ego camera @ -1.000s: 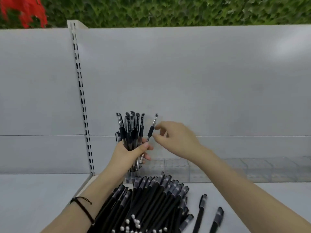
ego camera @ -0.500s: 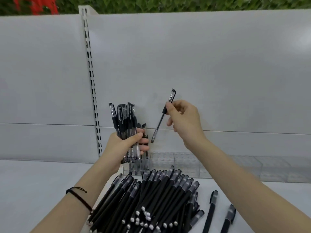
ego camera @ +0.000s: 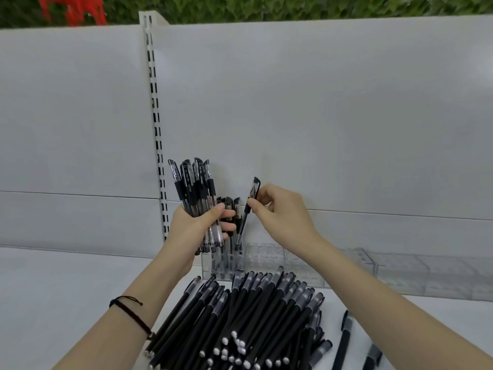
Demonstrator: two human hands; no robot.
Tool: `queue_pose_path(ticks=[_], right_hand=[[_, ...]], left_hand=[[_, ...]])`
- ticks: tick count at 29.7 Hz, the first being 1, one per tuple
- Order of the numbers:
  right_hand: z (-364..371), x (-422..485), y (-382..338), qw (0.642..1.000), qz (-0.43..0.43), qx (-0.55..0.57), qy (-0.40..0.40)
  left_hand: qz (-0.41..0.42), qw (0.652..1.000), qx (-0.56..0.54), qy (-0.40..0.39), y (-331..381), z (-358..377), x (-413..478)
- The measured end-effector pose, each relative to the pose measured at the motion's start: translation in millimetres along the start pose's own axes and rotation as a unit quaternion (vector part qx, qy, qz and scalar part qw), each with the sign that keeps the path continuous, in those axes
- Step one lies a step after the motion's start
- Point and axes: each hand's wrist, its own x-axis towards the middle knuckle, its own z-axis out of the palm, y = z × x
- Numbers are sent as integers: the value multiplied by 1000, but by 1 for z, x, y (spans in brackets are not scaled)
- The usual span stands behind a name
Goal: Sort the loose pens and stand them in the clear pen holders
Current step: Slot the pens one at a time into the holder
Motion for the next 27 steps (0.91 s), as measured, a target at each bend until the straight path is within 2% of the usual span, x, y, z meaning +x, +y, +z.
queue_pose_path(ticks=[4,10,20,25,27], right_hand=[[-8,1,-5,998,-11,-64,-12],[-13,3,-5,993,12,-100,-56],[21,-13,6,985,4,-95,-147],[22,-9,13,980,31,-115,-159],[15,-5,11,985,40,-91,-141]], left_hand=[[-11,1000,-24,18,-1,0,0],[-17,999,-46,12,1,4,-3],[-66,989,-125,-46,4,5,-8],[-55,990,-124,-48,6,4,-8],[-56,990,-124,-48,7,3,-7]])
